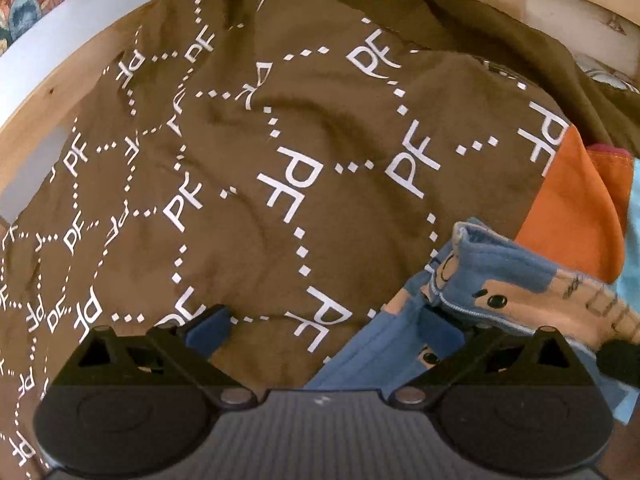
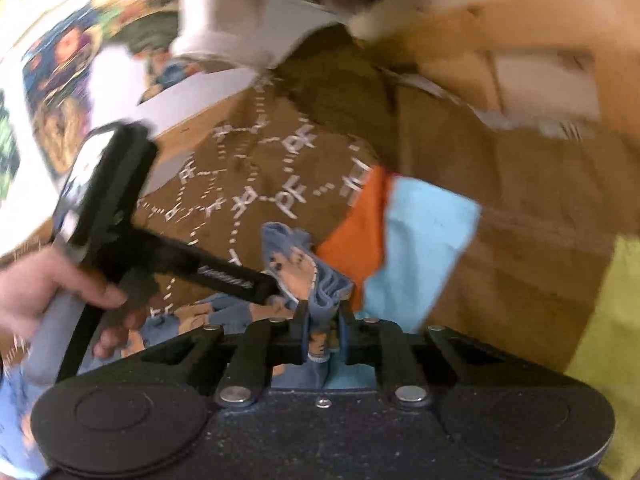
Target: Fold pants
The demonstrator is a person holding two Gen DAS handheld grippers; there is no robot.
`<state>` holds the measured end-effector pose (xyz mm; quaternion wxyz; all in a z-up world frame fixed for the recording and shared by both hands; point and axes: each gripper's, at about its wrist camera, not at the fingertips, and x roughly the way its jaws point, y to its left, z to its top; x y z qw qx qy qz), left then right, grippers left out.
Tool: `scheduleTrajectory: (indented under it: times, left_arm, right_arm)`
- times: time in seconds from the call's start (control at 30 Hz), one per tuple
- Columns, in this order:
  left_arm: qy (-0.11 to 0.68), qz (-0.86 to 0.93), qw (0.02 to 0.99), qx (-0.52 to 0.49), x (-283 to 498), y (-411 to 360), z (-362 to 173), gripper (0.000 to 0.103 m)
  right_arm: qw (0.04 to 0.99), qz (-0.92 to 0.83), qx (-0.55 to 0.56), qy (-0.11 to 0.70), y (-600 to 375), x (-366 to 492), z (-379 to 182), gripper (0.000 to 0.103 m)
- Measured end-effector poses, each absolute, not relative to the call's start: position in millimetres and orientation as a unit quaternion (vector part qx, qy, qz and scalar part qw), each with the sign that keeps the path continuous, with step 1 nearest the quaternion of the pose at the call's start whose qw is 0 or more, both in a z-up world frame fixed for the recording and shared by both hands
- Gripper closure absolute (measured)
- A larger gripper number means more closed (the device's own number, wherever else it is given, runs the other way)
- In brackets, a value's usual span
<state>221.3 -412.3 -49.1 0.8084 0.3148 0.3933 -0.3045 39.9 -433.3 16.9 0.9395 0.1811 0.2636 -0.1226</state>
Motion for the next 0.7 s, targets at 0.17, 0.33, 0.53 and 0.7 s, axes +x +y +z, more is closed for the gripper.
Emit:
scheduleTrajectory:
  times: [0.17, 0.33, 0.53, 0.7]
  left_arm:
    - [0.43, -0.276, 0.81, 0.286, 231, -409, -28, 0.012]
    - [0.48, -0.246, 0.822, 0.183, 241, -380, 7, 0.014]
    - [0.528, -0.261, 0.803, 0.087, 241, -376, 33, 0.013]
    - [0.559, -0.289, 0.773, 0.082, 225, -407, 27, 0.021]
  right_arm:
    - [0.948, -0.117, 0.141, 0.261, -423, 38, 22, 0.09]
    - [0.954, -0.11, 0.112, 0.255, -415, 35, 28, 0.09]
    - [0.959, -0.09, 0.083, 0.256, -402, 35, 31, 0.09]
    - [0.96, -0.077, 0.063, 0.263, -393, 39, 29, 0.09]
